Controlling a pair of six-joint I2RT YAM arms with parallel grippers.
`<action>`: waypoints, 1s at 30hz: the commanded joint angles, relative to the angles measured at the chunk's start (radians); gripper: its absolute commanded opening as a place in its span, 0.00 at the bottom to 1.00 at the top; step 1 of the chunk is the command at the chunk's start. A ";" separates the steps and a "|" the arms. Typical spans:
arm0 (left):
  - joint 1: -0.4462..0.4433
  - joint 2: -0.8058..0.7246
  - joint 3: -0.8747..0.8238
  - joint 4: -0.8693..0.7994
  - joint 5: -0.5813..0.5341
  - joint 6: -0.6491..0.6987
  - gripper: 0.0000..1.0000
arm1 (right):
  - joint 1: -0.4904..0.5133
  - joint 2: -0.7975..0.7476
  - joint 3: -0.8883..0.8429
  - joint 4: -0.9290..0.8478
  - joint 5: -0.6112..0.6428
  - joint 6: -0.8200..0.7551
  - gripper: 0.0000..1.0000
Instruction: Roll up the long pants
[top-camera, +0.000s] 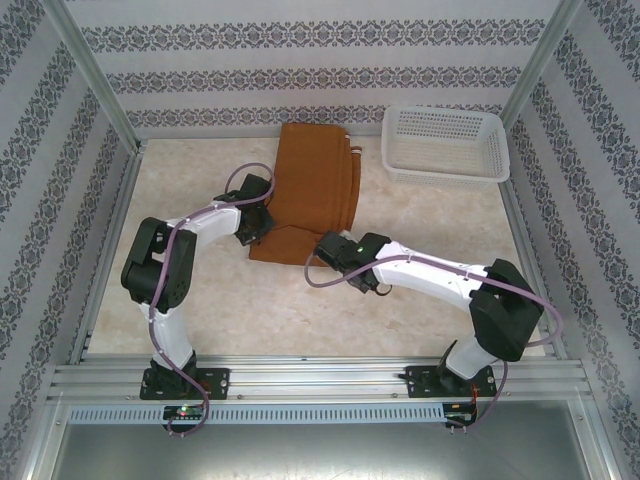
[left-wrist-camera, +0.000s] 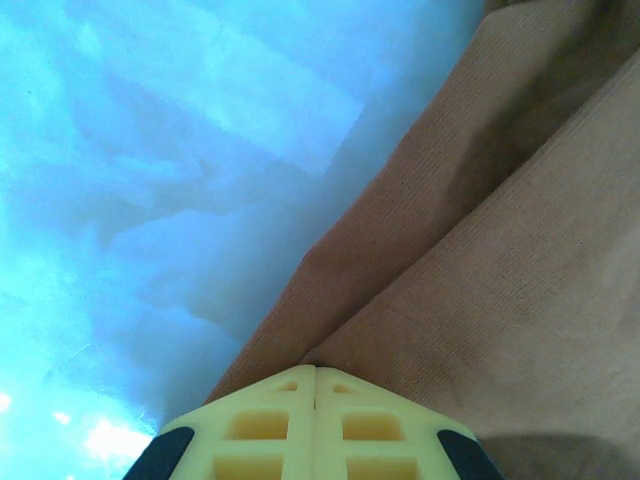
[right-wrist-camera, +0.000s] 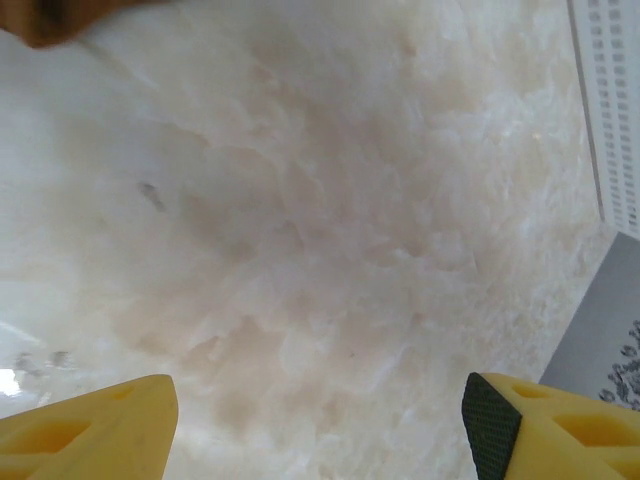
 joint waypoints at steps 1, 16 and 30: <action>-0.004 0.030 0.023 -0.039 0.023 0.012 0.00 | 0.056 0.048 0.074 -0.028 -0.022 -0.045 0.77; 0.007 0.047 0.034 -0.047 0.045 0.025 0.00 | 0.202 0.316 0.265 0.087 0.032 -0.217 0.77; 0.011 0.011 0.013 -0.066 0.049 0.040 0.00 | 0.050 0.570 0.347 0.380 0.049 -0.491 0.75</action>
